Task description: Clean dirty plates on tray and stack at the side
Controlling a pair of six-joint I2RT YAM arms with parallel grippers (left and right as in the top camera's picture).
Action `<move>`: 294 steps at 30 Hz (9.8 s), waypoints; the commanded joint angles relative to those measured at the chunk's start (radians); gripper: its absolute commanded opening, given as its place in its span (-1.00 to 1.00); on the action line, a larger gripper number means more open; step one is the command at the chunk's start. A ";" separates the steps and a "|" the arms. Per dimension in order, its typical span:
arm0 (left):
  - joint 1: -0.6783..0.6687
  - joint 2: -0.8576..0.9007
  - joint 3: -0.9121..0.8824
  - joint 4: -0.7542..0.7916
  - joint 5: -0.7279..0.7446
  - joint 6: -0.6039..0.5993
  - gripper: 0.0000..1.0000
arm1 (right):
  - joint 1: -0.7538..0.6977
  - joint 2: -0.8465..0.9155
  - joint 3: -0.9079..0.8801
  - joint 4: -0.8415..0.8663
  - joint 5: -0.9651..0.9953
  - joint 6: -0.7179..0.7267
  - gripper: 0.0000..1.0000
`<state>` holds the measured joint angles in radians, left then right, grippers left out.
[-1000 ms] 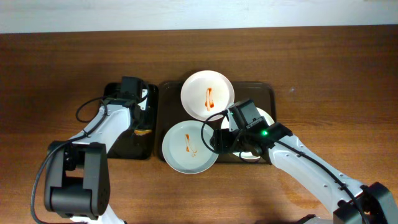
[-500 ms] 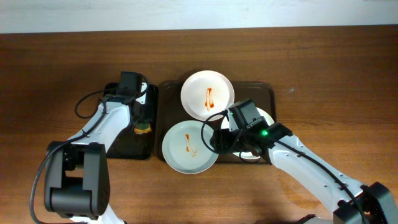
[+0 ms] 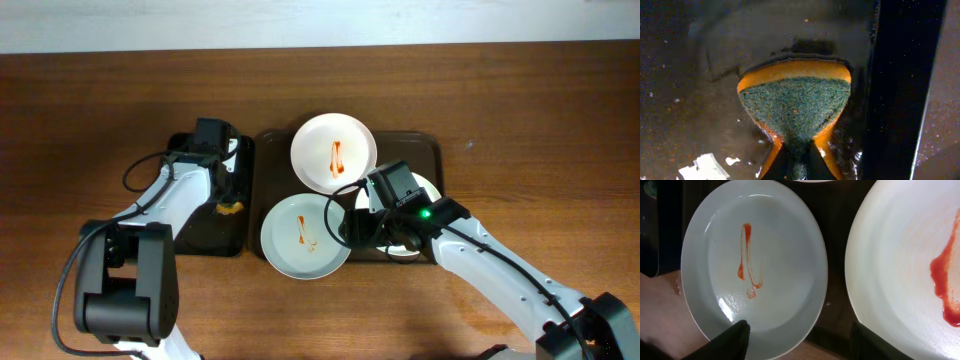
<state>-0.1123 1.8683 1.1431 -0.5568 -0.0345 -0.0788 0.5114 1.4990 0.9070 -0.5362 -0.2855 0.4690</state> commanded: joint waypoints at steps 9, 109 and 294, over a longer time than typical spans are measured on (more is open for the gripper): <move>-0.001 -0.092 -0.085 -0.084 0.008 -0.003 -1.00 | 0.006 0.096 0.017 0.016 0.028 -0.008 0.28; -0.354 -0.085 -0.114 0.039 0.088 -0.387 -1.00 | 0.005 0.209 0.017 0.129 0.137 -0.008 -0.92; -0.562 0.048 -0.111 0.286 0.219 -0.560 -1.00 | -0.322 0.146 -0.082 -0.085 0.010 -0.113 -0.92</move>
<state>-0.7181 1.9045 1.0393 -0.2398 0.3649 -0.6559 0.1802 1.6440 0.8341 -0.6151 -0.2924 0.3637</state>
